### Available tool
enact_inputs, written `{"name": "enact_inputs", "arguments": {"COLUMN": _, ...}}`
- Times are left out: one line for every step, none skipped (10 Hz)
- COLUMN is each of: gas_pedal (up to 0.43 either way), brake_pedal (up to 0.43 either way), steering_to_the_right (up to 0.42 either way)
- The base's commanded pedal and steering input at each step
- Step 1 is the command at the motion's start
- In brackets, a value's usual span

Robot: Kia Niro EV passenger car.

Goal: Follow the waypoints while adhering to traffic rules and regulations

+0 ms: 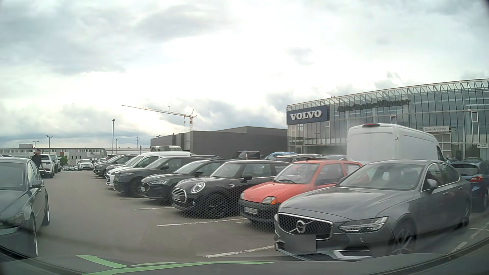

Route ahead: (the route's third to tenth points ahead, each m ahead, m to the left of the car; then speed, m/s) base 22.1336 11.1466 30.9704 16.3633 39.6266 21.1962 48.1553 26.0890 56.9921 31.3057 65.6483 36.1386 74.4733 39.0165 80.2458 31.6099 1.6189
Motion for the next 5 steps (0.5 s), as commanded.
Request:
{"name": "enact_inputs", "arguments": {"gas_pedal": 0.0, "brake_pedal": 0.0, "steering_to_the_right": -0.75}}
{"name": "enact_inputs", "arguments": {"gas_pedal": 0.0, "brake_pedal": 0.024, "steering_to_the_right": -0.704}}
{"name": "enact_inputs", "arguments": {"gas_pedal": 0.0, "brake_pedal": 0.049, "steering_to_the_right": -0.637}}
{"name": "enact_inputs", "arguments": {"gas_pedal": 0.0, "brake_pedal": 0.049, "steering_to_the_right": -0.581}}
{"name": "enact_inputs", "arguments": {"gas_pedal": 0.0, "brake_pedal": 0.049, "steering_to_the_right": -0.559}}
